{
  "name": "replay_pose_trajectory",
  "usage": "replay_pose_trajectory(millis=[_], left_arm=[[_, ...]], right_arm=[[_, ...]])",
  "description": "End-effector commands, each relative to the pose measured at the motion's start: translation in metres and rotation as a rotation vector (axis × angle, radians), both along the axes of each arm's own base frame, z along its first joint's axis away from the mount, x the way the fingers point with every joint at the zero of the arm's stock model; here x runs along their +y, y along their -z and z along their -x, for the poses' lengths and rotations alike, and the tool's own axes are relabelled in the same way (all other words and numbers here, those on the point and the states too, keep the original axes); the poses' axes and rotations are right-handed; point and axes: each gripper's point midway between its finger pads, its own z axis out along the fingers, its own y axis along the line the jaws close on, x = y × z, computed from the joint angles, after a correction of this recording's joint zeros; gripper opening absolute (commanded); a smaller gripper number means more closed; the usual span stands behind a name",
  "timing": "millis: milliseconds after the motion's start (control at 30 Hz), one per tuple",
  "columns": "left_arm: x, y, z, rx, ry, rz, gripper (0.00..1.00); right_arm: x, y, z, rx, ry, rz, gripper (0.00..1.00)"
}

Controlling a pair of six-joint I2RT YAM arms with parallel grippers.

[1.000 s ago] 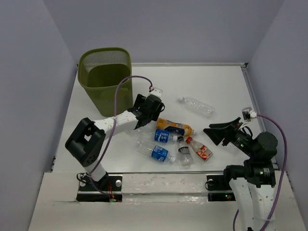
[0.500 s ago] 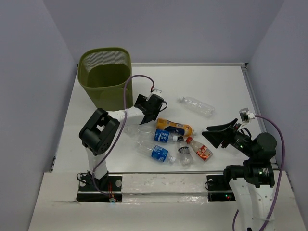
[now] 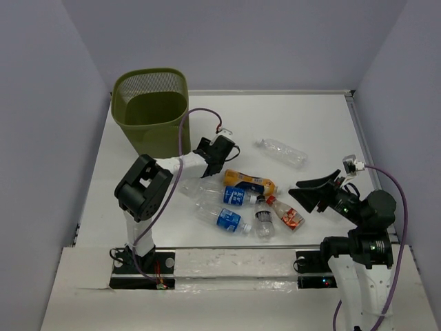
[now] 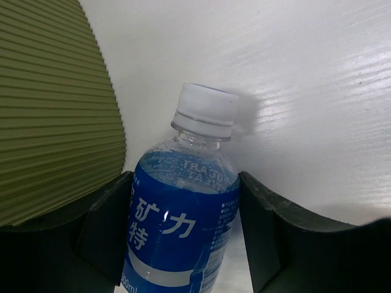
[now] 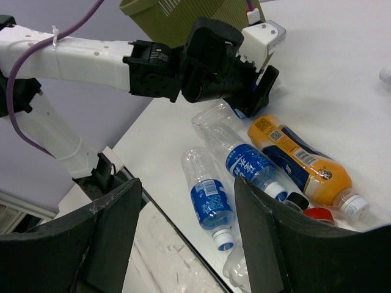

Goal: Put the plastic bottles in the bin

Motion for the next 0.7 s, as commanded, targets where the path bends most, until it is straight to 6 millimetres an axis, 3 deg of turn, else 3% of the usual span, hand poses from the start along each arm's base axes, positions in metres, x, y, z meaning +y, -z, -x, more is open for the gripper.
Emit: replay_pose_trajectory(millis=[0,133,167,200,267,300,333,367,433,533,633,667], left_arm=[[-0.008,-0.075,-0.019,-0.162,-0.028,0.099,0.44],[-0.008,-0.153,-0.025,-0.311,-0.03,0.179,0.42],[-0.009,-0.19,-0.025,-0.376,-0.03,0.242,0.42],[-0.008,-0.211,-0.025,-0.41,-0.014,0.253,0.41],[-0.005,-0.272,-0.018,-0.512,-0.002,0.352,0.41],[-0.001,-0.311,-0.01,-0.583,0.009,0.422,0.4],[-0.002,-0.314,-0.011,-0.591,0.01,0.427,0.4],[0.012,-0.38,0.012,-0.71,0.03,0.555,0.38],[0.019,-0.415,0.025,-0.773,0.042,0.622,0.37],[0.047,-0.485,0.048,-0.94,0.027,0.755,0.37],[0.075,-0.519,0.058,-1.056,-0.013,0.798,0.37],[0.093,-0.535,0.057,-1.115,-0.054,0.808,0.37]], right_arm=[[0.001,-0.005,0.001,-0.017,-0.016,-0.006,0.68],[0.003,-0.003,0.0,-0.006,-0.033,-0.01,0.68],[0.004,-0.003,-0.001,0.001,-0.045,-0.017,0.68],[0.005,-0.002,-0.001,0.001,-0.056,-0.019,0.68],[0.007,-0.003,-0.003,-0.002,-0.075,-0.027,0.68],[0.008,-0.001,-0.007,0.009,-0.08,-0.032,0.68],[0.008,0.002,-0.009,0.029,-0.083,-0.035,0.68],[0.009,0.003,-0.016,0.045,-0.095,-0.05,0.68],[0.012,0.002,-0.019,0.046,-0.11,-0.053,0.68],[0.027,0.001,-0.023,0.045,-0.147,-0.041,0.68],[0.049,0.004,-0.022,0.026,-0.201,0.006,0.68],[0.067,0.009,-0.021,0.03,-0.233,0.05,0.68]])
